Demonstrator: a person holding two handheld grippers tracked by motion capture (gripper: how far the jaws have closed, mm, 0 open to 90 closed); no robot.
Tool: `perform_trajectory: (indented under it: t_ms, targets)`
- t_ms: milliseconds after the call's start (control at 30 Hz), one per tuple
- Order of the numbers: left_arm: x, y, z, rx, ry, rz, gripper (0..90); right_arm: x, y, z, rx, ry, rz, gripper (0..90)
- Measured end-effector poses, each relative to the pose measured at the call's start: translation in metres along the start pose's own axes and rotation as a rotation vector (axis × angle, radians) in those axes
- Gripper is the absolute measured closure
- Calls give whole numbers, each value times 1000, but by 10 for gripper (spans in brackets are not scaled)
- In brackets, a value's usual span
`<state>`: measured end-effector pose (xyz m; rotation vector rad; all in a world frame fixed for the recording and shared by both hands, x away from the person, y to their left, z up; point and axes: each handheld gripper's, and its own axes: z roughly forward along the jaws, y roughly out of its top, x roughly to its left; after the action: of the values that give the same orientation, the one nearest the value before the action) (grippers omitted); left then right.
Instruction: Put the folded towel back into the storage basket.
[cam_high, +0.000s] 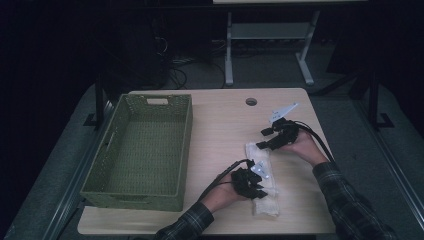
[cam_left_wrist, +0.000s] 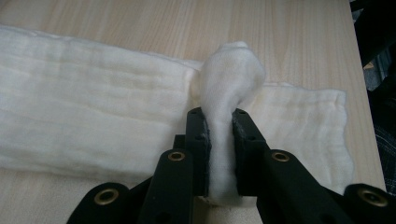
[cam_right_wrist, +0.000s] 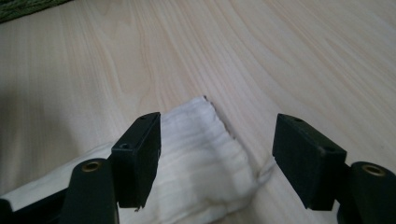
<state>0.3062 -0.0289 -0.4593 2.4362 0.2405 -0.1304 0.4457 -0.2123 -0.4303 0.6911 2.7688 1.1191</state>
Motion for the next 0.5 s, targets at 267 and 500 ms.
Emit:
perform_trajectory:
  t_ms: [267,500]
  targets:
    - [1,-1,0,-3,-5,1,787,-11,5,20,50,52,-37,329]
    - [1,-1,0,-4,-4,2,788,-10,-6,39,109,78,-96,349]
